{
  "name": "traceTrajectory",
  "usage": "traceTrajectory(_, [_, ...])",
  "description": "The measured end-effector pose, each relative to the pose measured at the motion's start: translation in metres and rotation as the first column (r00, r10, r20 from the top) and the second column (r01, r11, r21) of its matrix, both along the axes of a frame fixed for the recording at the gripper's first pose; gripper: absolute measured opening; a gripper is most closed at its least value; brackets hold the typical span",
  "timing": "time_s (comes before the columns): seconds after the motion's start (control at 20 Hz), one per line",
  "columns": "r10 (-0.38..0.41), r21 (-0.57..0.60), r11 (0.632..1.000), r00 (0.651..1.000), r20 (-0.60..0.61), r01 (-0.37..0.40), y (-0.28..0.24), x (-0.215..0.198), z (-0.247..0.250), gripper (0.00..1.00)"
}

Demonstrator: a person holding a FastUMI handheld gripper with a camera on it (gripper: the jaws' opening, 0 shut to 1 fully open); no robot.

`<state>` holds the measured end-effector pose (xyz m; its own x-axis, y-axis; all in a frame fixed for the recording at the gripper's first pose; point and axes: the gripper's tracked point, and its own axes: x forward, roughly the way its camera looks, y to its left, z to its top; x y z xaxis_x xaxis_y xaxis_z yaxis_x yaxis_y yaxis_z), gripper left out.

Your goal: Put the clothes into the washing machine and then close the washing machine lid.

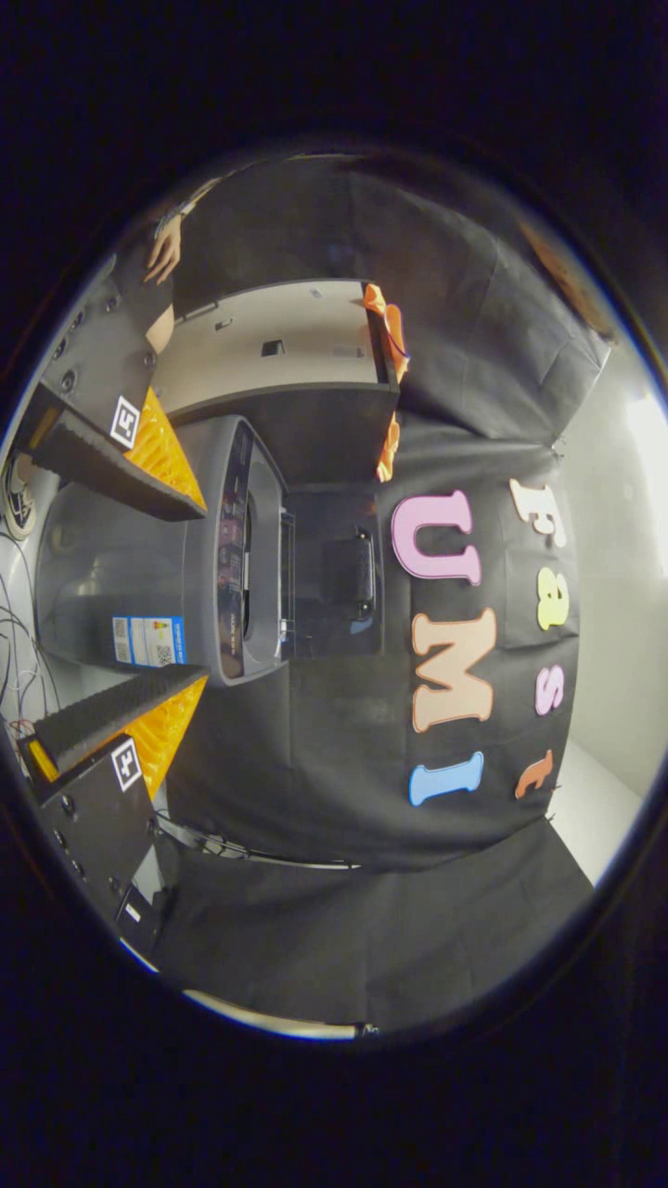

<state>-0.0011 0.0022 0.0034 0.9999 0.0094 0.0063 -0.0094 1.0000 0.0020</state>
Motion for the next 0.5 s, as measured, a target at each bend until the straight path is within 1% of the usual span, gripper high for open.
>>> traceTrajectory(0.15, [-0.008, -0.001, 1.000, 1.000, -0.001, 0.008, 0.000, 0.001, -0.002, 0.97])
traceTrajectory(0.35, [-0.046, 0.009, 0.999, 0.999, 0.002, 0.046, -0.007, 0.003, 0.000, 0.97])
traceTrajectory(0.5, [-0.032, 0.019, 0.999, 0.999, 0.006, 0.032, 0.004, 0.014, 0.011, 0.97])
